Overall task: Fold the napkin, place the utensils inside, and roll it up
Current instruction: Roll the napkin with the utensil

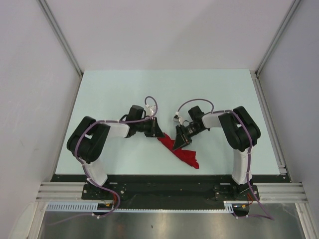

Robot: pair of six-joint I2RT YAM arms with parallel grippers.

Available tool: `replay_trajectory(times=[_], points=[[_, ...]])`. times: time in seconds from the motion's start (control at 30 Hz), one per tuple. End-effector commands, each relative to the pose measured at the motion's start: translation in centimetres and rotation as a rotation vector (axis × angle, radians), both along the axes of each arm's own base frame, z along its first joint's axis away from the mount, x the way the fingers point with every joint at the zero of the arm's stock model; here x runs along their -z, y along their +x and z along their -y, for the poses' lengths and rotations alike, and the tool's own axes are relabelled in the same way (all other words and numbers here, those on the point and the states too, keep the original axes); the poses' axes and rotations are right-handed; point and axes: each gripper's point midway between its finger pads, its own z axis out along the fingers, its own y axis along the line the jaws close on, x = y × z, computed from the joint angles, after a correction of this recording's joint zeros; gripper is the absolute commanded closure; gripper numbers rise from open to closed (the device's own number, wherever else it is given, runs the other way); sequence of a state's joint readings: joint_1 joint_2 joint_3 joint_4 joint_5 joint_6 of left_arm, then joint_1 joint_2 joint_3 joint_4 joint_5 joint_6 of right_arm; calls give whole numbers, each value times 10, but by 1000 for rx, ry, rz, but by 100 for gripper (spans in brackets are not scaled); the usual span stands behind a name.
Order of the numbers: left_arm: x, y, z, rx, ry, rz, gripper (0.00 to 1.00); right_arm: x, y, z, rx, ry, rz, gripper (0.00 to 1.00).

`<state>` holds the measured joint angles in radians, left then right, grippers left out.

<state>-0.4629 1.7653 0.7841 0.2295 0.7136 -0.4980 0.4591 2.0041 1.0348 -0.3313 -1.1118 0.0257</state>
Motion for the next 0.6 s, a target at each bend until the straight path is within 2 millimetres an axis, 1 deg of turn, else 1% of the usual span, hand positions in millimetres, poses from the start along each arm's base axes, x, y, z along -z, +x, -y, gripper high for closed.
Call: replay_trajectory(times=[0.0,0.07,0.1,0.13,0.17,0.2,0.23,0.27,0.3,0.33,0.37,0.4,0.43,0.47,0.5,0.53,0.57], points=[[3,-1,6,28,1,-11,99,-6,20,0,30,-18,73,59],[5,2,6,20,21,-20,100,-13,28,3,53,-45,119,52],[8,1,5,22,28,-34,100,-18,30,3,61,-49,138,46],[7,3,6,21,29,-34,100,-21,32,4,71,-61,154,44],[8,4,7,20,30,-38,100,-29,38,6,87,-73,203,43],[11,3,6,18,37,-54,100,-33,40,6,98,-82,222,41],[11,5,7,18,38,-57,100,-29,45,11,126,-127,257,39],[11,5,7,16,42,-60,100,-34,48,13,144,-137,290,39],[13,5,7,15,47,-68,100,-47,51,15,168,-136,348,37],[12,6,7,13,48,-70,100,-51,62,19,215,-171,420,36],[13,7,7,11,51,-71,100,-48,58,24,228,-198,445,35],[14,7,7,8,57,-80,100,-64,61,26,254,-198,526,33],[14,8,7,4,60,-84,100,-61,67,33,279,-269,604,32],[16,8,7,3,64,-90,100,-59,57,29,250,-302,652,31],[16,8,7,3,64,-98,100,-67,53,28,246,-324,719,29],[15,10,8,1,63,-96,100,-63,57,36,267,-418,784,28],[15,11,9,1,62,-99,100,-63,43,24,225,-430,825,27]])
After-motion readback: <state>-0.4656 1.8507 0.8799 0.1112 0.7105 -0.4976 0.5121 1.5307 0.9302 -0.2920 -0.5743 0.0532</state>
